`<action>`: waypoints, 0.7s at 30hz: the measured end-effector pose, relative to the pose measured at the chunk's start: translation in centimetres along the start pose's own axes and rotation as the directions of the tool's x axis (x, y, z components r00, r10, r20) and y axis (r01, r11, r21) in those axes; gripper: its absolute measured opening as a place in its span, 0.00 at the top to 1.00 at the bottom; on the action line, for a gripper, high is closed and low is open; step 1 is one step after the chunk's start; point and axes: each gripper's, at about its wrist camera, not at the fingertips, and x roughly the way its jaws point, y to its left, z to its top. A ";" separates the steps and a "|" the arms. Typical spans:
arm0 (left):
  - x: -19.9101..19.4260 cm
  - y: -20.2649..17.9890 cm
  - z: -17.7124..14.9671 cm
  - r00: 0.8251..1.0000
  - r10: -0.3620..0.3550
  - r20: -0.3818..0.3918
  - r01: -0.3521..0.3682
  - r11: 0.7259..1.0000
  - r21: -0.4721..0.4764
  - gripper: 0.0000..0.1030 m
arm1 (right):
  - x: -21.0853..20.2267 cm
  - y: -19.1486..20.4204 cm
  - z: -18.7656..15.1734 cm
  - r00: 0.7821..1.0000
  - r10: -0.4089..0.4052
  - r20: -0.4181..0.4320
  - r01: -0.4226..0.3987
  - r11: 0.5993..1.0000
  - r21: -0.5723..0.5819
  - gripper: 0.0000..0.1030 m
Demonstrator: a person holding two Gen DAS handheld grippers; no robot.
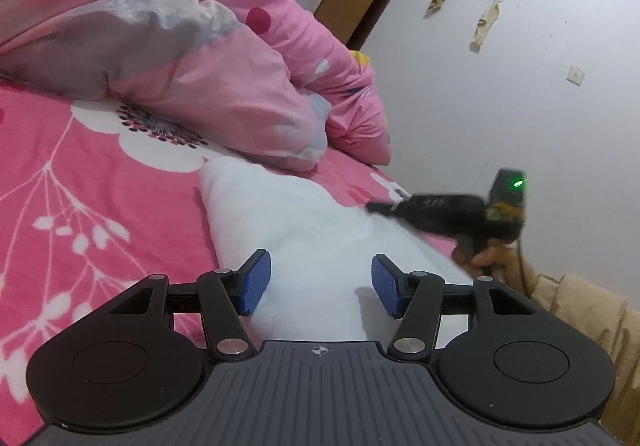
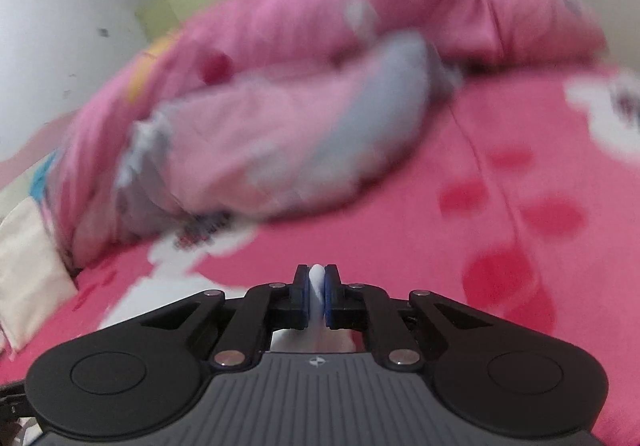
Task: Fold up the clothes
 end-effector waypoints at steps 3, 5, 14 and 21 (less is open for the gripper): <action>0.0 0.0 0.0 1.000 0.001 0.000 -0.001 1.000 0.002 0.46 | -0.1 -1.4 -0.2 1.000 -0.016 0.006 0.016 0.996 0.089 0.65; 0.0 -0.1 -0.1 1.000 0.002 0.000 -0.002 1.000 0.002 0.46 | -1.0 -2.2 0.1 0.998 -0.048 0.051 0.039 0.987 0.158 0.53; -0.3 0.2 1.9 0.997 0.075 0.004 -0.075 0.997 -0.022 0.46 | -6.0 0.3 0.0 0.991 0.075 0.106 -0.084 0.993 0.081 0.66; 6.3 1.2 7.9 0.968 0.150 -0.202 -0.141 0.988 0.058 0.39 | -6.9 4.5 -1.9 0.984 0.179 -0.016 -0.178 0.984 0.026 0.75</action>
